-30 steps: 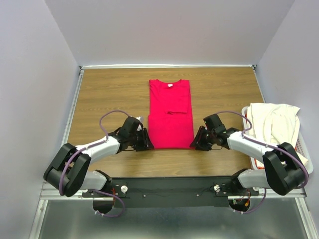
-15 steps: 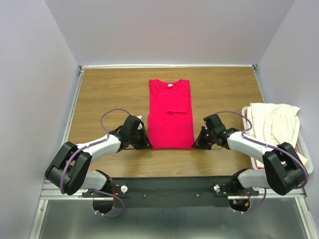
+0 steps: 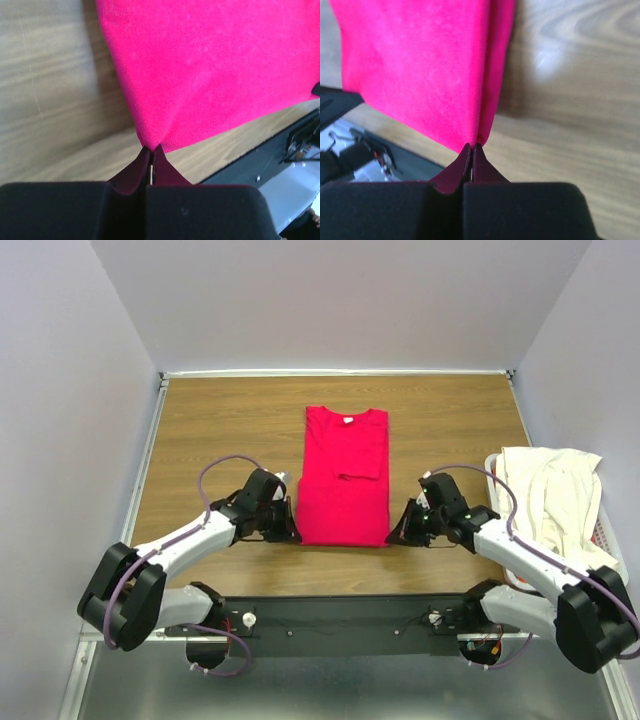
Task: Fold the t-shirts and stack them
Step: Fold the tshirt
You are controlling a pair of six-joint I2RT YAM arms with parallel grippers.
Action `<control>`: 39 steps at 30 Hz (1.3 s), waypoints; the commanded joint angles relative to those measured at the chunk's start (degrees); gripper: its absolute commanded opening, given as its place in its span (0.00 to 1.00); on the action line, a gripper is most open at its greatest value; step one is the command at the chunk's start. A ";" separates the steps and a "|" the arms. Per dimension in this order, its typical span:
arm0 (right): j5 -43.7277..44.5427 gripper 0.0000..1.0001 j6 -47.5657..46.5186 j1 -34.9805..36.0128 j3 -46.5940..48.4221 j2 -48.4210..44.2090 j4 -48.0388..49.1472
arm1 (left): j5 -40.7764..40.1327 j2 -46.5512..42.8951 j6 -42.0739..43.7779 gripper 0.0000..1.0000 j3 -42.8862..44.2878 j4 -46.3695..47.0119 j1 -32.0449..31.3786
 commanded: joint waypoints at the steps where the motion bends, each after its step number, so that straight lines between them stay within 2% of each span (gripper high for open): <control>1: -3.75 0.00 -2.59 0.25 0.21 -4.06 -8.42 | 2.37 -3.93 1.91 0.00 2.07 -6.56 -0.47; 5: -2.96 0.00 -3.21 0.25 1.97 -7.23 -11.15 | 3.50 -5.96 2.35 0.00 4.88 -9.55 -0.47; 11: 0.20 0.00 -3.30 0.25 6.88 -6.71 -12.12 | 3.69 -5.00 3.40 0.00 9.89 -10.43 -0.29; 29: 15.32 0.00 -5.67 0.16 25.17 6.91 -11.33 | 6.32 4.84 8.24 0.00 22.46 -6.83 4.19; 35: 19.89 0.00 -7.95 -0.89 34.20 16.13 -8.79 | 7.47 12.57 9.90 0.00 31.95 -6.04 6.73; 36: 19.37 0.00 -8.56 -1.59 35.79 17.89 -8.26 | 8.16 15.80 10.34 0.00 35.79 -6.38 7.35; 38: 19.02 0.00 -10.32 -3.87 39.92 24.47 -6.42 | 9.22 19.60 11.22 0.00 40.46 -6.74 9.19; 39: 19.02 0.00 -11.02 -5.71 44.90 30.24 -5.71 | 9.40 23.79 11.31 0.00 45.44 -6.74 9.90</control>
